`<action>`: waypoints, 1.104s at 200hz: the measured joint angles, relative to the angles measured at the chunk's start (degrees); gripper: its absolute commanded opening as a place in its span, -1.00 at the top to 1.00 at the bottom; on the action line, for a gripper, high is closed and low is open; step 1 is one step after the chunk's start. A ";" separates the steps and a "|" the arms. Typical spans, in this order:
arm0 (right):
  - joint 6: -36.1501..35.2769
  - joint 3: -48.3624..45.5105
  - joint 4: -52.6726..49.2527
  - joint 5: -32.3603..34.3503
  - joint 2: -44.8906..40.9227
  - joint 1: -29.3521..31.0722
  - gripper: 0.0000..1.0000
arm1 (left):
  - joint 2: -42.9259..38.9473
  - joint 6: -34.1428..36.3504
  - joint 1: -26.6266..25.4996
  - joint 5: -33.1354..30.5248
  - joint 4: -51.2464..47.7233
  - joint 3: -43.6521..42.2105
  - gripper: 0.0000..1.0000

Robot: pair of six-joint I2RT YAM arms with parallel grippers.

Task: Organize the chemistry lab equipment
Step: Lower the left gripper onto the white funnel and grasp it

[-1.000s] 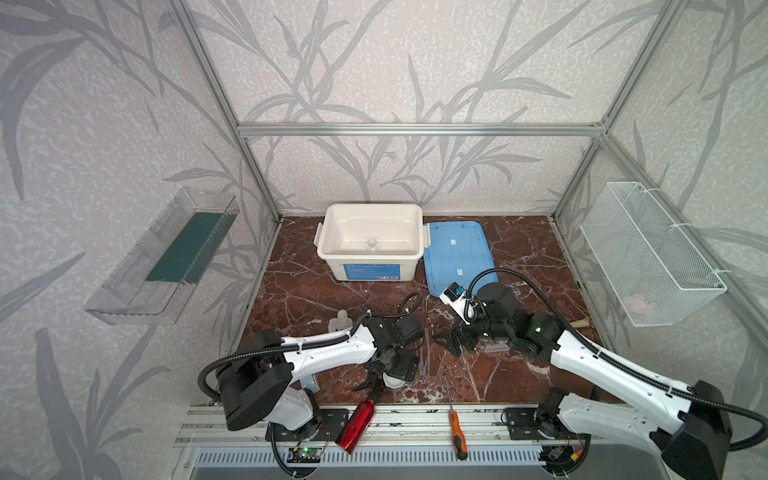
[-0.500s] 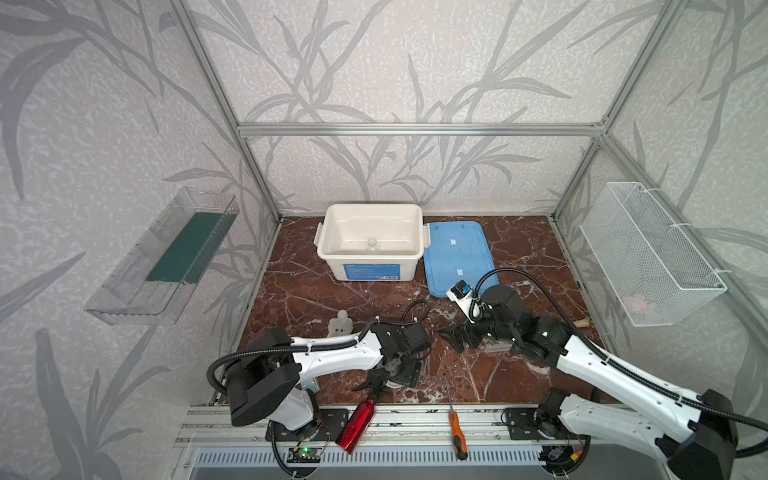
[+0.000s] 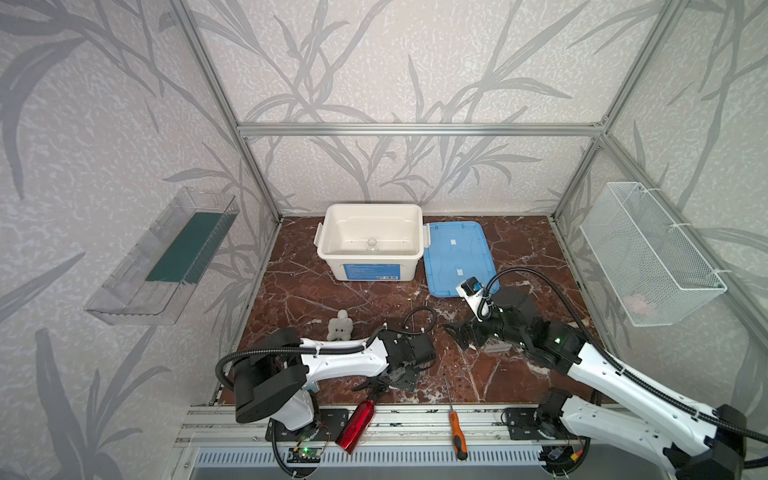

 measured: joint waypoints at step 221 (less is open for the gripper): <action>2.45 1.09 4.26 -0.74 2.99 0.00 -0.98 | -8.17 1.97 10.60 -6.99 -3.67 9.31 0.03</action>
